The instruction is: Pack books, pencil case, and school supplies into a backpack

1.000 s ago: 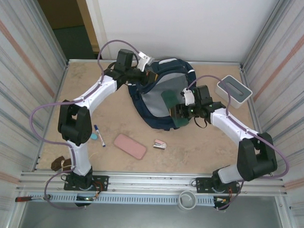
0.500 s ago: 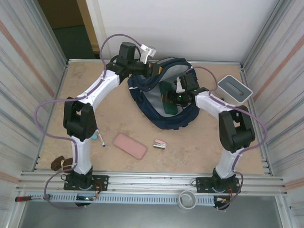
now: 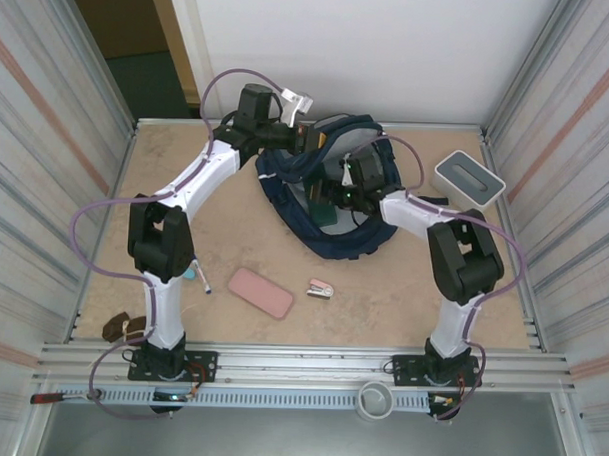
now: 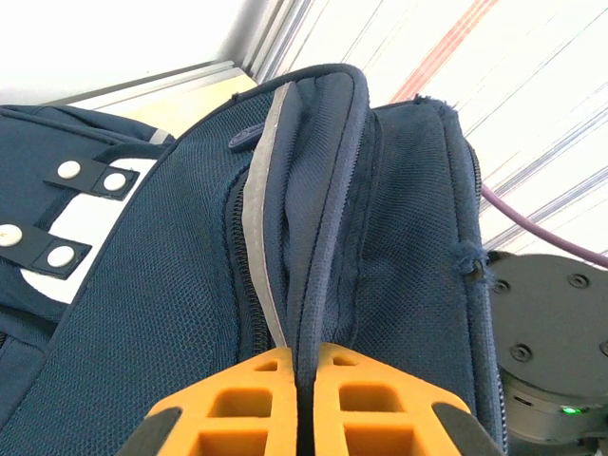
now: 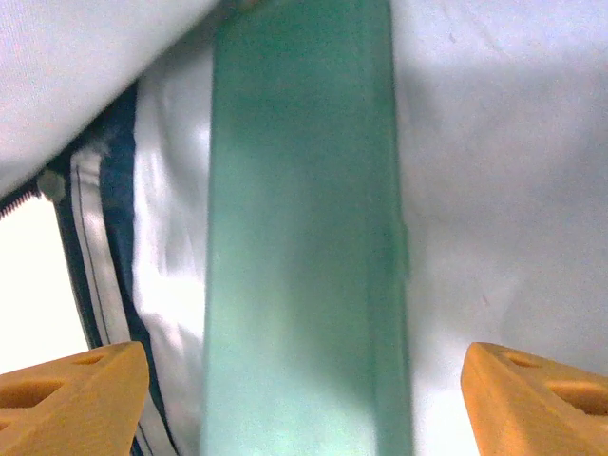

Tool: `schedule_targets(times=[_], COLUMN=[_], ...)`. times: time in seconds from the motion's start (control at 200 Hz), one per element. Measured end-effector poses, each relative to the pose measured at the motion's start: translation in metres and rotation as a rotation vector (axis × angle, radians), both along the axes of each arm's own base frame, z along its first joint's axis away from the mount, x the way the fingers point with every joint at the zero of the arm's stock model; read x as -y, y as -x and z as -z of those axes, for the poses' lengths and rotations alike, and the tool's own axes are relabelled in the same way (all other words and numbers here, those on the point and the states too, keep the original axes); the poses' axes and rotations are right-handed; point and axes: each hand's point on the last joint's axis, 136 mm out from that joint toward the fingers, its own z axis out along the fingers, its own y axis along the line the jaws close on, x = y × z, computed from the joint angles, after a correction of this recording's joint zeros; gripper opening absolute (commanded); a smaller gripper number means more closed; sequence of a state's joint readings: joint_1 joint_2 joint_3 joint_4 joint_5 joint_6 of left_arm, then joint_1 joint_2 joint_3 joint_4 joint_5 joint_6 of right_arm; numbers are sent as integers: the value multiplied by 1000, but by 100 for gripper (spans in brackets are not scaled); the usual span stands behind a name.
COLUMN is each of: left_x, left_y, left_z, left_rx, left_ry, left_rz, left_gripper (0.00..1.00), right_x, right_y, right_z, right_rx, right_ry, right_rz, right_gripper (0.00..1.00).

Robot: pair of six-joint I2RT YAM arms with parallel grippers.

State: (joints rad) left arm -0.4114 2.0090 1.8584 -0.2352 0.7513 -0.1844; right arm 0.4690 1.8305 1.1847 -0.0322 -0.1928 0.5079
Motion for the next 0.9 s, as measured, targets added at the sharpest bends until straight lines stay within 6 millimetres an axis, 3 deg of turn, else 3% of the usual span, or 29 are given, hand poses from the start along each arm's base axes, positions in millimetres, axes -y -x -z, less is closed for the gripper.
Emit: schedule_targets(times=[0.185, 0.301, 0.406, 0.511, 0.646, 0.787, 0.902], left_x=[0, 0, 0, 1, 1, 1, 1], left_y=[1, 2, 2, 2, 3, 3, 3], left_z=[3, 8, 12, 13, 14, 15, 14], left_rx=[-5, -14, -16, -15, -18, -16, -16], left_ry=[-2, -4, -3, -1, 0, 2, 3], left_rz=[1, 5, 8, 11, 14, 15, 17], left_gripper=[0, 0, 0, 0, 0, 0, 0], right_x=[15, 13, 9, 9, 6, 0, -9], right_y=[42, 67, 77, 78, 72, 59, 38], right_z=[3, 3, 9, 18, 35, 44, 35], right_rx=[-13, -10, -19, -32, -67, -82, -51], right_ry=[23, 38, 49, 64, 90, 104, 93], right_rz=[-18, -58, -84, -93, -97, -95, -86], right_gripper=[68, 55, 40, 28, 22, 21, 24])
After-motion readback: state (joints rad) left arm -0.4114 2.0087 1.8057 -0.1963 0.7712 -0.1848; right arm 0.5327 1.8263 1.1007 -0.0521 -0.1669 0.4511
